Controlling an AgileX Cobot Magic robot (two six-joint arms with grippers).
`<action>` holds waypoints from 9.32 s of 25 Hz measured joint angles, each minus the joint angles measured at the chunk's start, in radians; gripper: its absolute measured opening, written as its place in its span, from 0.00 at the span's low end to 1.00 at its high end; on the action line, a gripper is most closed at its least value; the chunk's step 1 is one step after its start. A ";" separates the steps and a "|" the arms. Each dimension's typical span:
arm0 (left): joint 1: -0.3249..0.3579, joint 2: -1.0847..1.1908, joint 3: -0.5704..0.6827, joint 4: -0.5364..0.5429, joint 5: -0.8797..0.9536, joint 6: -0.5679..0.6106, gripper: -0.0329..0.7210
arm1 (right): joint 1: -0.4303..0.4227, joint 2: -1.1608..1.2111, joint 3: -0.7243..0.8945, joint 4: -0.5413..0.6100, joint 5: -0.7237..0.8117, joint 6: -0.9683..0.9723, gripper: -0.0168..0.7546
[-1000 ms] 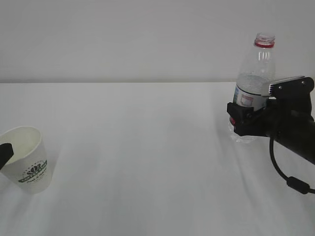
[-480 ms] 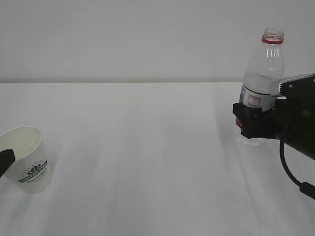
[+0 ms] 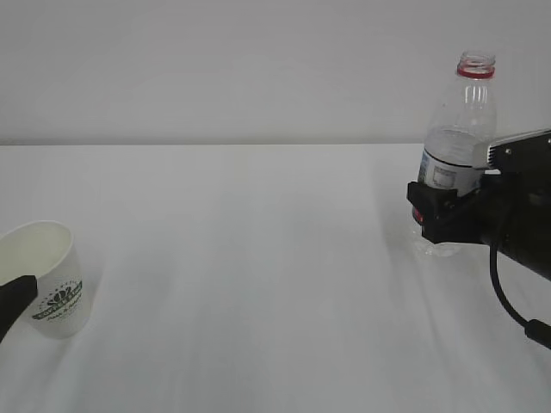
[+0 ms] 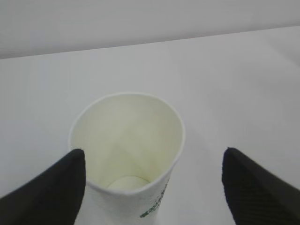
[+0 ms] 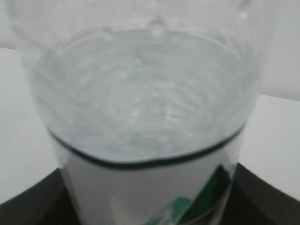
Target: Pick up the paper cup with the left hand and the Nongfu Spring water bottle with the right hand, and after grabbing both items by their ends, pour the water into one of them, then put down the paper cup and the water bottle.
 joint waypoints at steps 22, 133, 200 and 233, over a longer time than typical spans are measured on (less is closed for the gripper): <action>0.000 0.036 0.000 0.008 0.075 0.007 0.95 | 0.000 0.000 0.000 0.000 0.000 0.000 0.70; 0.000 0.823 -0.313 -0.033 -0.361 0.192 0.93 | 0.000 0.000 0.000 0.000 0.002 0.000 0.70; 0.000 0.826 -0.373 0.303 -0.362 0.192 0.76 | 0.000 0.000 0.000 0.000 0.002 0.000 0.70; 0.000 0.829 -0.406 0.572 -0.362 0.139 0.75 | 0.000 0.000 0.000 0.000 0.002 -0.011 0.70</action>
